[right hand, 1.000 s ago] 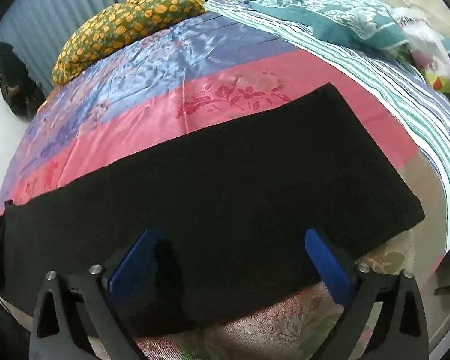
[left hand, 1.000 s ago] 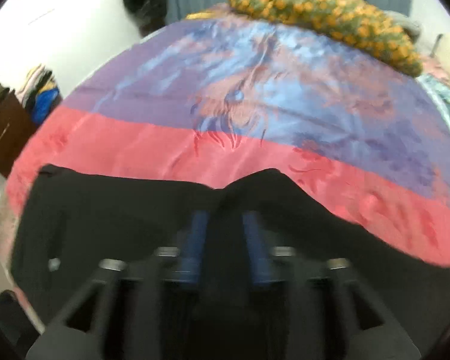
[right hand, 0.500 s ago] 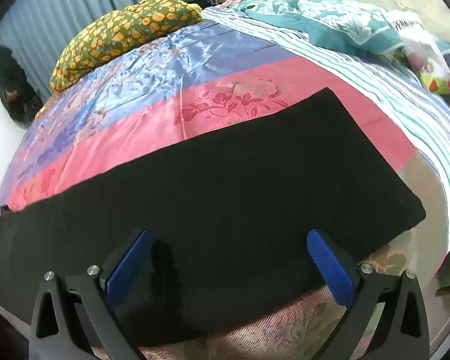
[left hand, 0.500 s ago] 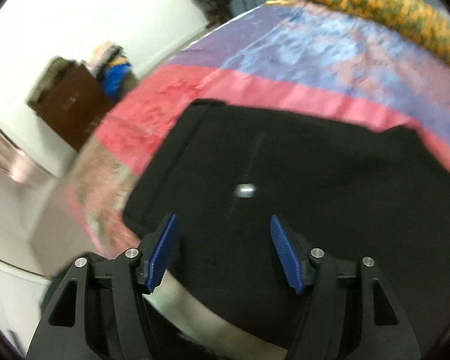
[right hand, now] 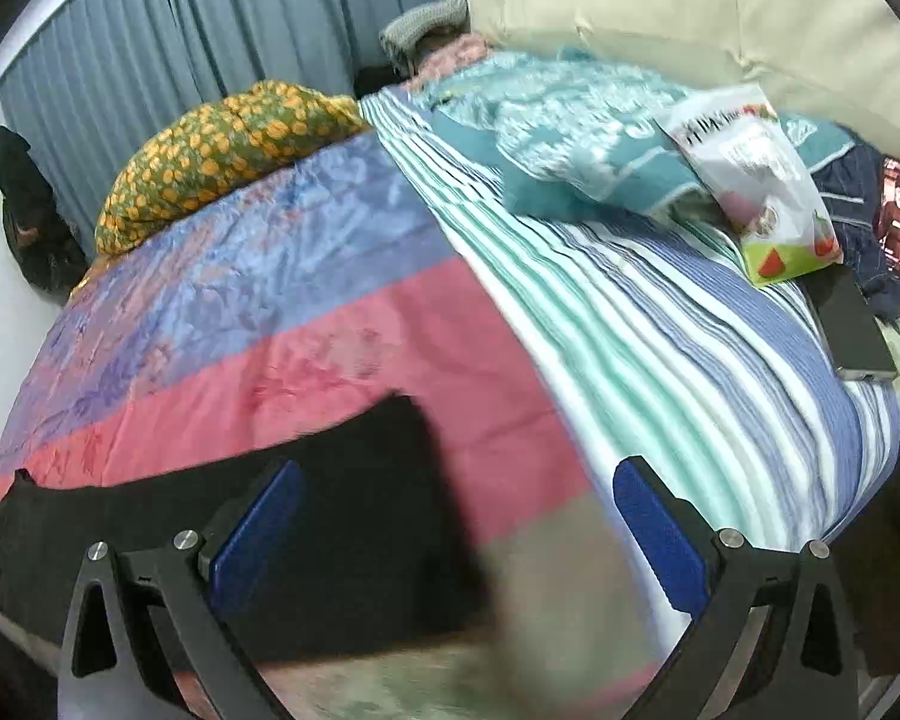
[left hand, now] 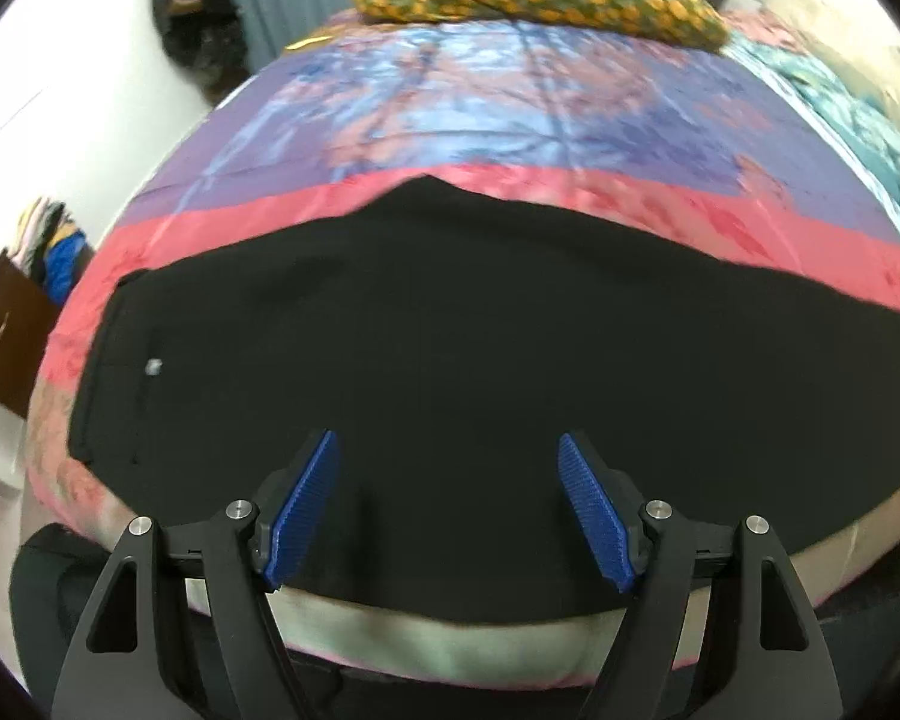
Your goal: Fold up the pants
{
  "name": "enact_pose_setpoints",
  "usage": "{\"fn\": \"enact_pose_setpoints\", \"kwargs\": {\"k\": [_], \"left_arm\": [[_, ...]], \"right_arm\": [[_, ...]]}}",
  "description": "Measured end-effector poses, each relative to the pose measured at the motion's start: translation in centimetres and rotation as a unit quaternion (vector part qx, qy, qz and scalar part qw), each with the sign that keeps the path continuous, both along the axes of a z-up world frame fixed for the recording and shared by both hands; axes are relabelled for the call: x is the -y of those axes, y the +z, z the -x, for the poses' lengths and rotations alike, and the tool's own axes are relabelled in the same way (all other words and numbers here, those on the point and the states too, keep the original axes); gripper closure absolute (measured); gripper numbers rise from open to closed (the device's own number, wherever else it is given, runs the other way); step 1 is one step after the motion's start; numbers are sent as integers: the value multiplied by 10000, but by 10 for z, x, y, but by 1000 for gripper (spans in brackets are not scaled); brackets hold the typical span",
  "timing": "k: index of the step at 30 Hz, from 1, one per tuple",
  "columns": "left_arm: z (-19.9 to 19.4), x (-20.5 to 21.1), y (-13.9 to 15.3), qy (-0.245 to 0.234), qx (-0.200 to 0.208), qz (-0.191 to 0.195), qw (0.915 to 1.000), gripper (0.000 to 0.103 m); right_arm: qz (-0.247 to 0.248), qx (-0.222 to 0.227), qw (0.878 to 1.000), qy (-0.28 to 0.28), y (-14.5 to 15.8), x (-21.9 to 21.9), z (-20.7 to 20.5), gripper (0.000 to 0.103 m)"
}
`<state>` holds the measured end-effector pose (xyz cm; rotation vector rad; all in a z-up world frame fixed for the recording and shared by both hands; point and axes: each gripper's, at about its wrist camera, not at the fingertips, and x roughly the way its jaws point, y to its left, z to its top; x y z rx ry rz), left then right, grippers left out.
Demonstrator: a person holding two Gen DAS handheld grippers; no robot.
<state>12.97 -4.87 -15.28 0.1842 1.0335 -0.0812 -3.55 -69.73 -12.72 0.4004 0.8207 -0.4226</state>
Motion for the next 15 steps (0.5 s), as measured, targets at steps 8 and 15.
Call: {"fn": "enact_pose_setpoints", "kwargs": {"k": [8, 15], "left_arm": [[7, 16, -4, -21, -197, -45, 9998, 25], [9, 7, -1, 198, -191, -106, 9996, 25]], "right_arm": [[-908, -31, 9919, 886, -30, 15, -28, 22], [-1955, -221, 9697, 1448, -76, 14, -42, 38]]}}
